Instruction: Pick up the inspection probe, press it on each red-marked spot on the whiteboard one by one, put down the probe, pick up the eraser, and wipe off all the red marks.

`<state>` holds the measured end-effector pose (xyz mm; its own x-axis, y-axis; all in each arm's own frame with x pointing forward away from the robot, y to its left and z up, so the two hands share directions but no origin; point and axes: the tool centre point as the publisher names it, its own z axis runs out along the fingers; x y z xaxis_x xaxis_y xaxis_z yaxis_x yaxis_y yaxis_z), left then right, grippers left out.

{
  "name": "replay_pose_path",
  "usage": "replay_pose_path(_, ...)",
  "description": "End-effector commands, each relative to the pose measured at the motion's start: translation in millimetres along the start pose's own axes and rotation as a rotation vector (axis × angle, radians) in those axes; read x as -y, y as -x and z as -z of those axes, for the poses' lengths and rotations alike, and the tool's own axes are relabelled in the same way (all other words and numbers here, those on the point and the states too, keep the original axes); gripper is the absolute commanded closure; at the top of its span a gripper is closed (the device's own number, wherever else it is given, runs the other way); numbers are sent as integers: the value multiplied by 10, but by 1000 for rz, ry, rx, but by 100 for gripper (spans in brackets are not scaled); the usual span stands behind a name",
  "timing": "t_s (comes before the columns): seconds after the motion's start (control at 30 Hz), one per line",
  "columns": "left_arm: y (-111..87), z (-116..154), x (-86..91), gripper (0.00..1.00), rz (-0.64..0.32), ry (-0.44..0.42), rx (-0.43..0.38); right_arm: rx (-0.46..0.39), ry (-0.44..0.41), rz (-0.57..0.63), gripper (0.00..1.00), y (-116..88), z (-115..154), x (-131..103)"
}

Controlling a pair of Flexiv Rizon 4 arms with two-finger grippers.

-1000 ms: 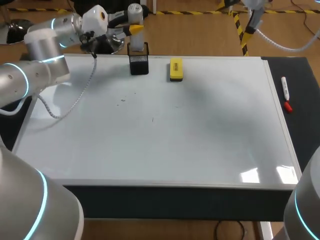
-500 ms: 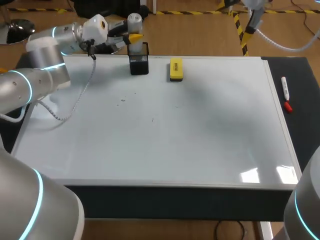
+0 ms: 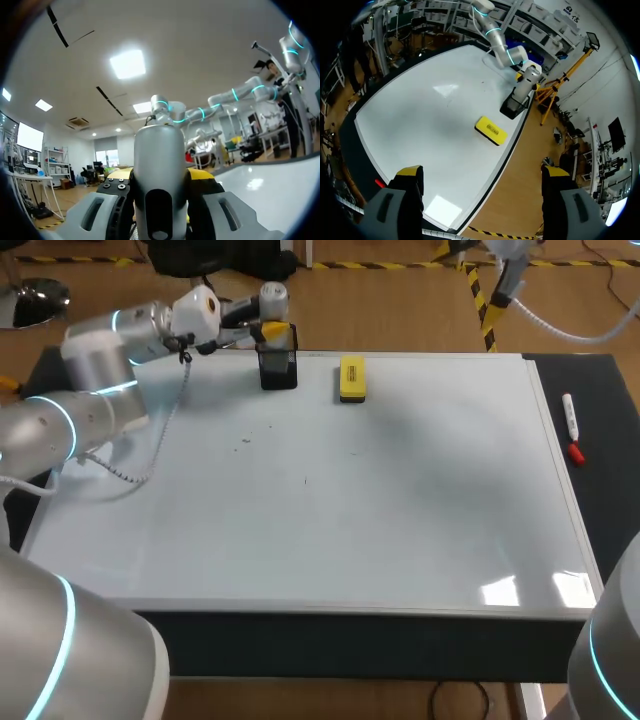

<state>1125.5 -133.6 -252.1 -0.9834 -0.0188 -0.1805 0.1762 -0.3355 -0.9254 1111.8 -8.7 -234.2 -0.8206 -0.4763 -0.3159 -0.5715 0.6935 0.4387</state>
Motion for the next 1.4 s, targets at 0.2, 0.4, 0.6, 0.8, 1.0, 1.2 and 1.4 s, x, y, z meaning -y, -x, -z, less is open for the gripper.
replay_pose_path(0.2, 58, 52, -103, 100, 3, -22, -17, -4, -4, 1, 0, 2, 8, -1)
replay_pose_path(0.4, 54, 60, -124, 50, 10, -23, -10, -4, -4, 1, 0, 2, 8, -1)
replay_pose_path(0.6, 46, 55, -99, 8, 7, -22, -8, -4, -4, 1, 0, 2, 8, -1)
replay_pose_path(0.8, 34, 55, -8, 0, -3, -17, -6, -4, -4, 1, 0, 2, 8, -1)
replay_pose_path(1.0, -46, 136, 303, 0, -25, 43, 31, -4, -4, 1, 0, 2, 8, -1)
replay_pose_path(1.2, -270, 365, 722, 0, -81, 137, 66, -4, -4, 1, 0, 2, 8, -1)
replay_pose_path(1.4, -318, 413, 786, 0, -90, 150, 75, -4, -4, 1, 0, 2, 8, -1)
